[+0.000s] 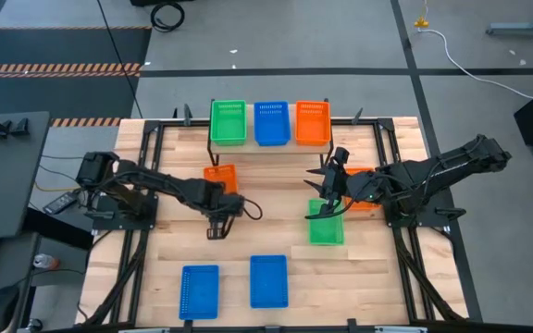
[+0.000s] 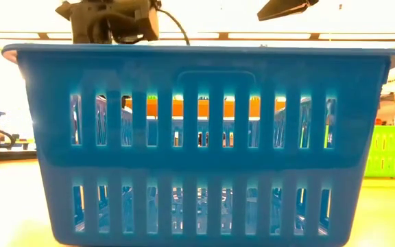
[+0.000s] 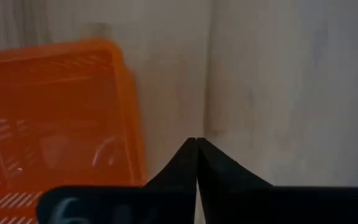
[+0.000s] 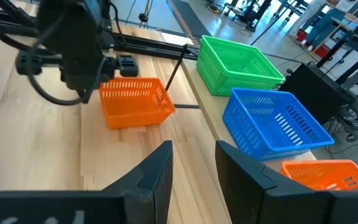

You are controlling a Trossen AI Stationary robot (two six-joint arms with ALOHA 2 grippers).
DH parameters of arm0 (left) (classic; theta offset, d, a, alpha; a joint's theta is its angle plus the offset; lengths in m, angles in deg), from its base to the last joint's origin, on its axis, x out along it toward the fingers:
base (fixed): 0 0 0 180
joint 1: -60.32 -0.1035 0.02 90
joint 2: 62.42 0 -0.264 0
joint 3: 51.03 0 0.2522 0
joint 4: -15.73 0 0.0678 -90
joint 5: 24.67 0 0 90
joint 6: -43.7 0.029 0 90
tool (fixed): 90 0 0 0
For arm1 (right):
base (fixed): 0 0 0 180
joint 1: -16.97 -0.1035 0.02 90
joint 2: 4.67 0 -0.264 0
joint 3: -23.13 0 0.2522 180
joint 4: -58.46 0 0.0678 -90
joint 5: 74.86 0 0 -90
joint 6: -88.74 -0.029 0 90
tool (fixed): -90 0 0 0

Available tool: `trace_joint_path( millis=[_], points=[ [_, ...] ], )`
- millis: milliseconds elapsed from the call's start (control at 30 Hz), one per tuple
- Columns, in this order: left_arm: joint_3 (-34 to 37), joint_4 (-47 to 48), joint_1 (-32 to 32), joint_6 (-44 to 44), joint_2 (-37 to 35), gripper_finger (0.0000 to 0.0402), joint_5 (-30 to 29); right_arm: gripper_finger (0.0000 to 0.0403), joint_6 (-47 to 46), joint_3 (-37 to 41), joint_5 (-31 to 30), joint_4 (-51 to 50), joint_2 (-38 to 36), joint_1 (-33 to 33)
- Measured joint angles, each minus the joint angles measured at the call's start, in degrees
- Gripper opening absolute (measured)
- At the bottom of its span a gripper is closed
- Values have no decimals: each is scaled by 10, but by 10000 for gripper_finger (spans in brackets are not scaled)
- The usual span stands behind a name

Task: Stack baskets on shelf by color
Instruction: Stack the left orange bin on the orange bin on the shelf

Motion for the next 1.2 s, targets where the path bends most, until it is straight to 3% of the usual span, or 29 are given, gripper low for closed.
trace_joint_path(
  millis=[133,400,567,733,967,1200],
  points=[
    [-39,39,16,-19,0,22,-9,128,0,0,0,0,0,0],
    [-48,134,32,-74,0,116,-59,128,-5,0,16,-2,0,0],
    [4,98,18,-71,0,166,-91,128,-14,0,35,-9,0,0],
    [61,-1,5,-51,0,191,-98,128,-14,0,36,-9,0,0],
    [72,-19,7,-55,0,174,-110,128,-14,0,35,-9,0,0],
    [67,-35,25,-53,0,75,-108,128,-14,0,35,-9,0,0]
  ],
)
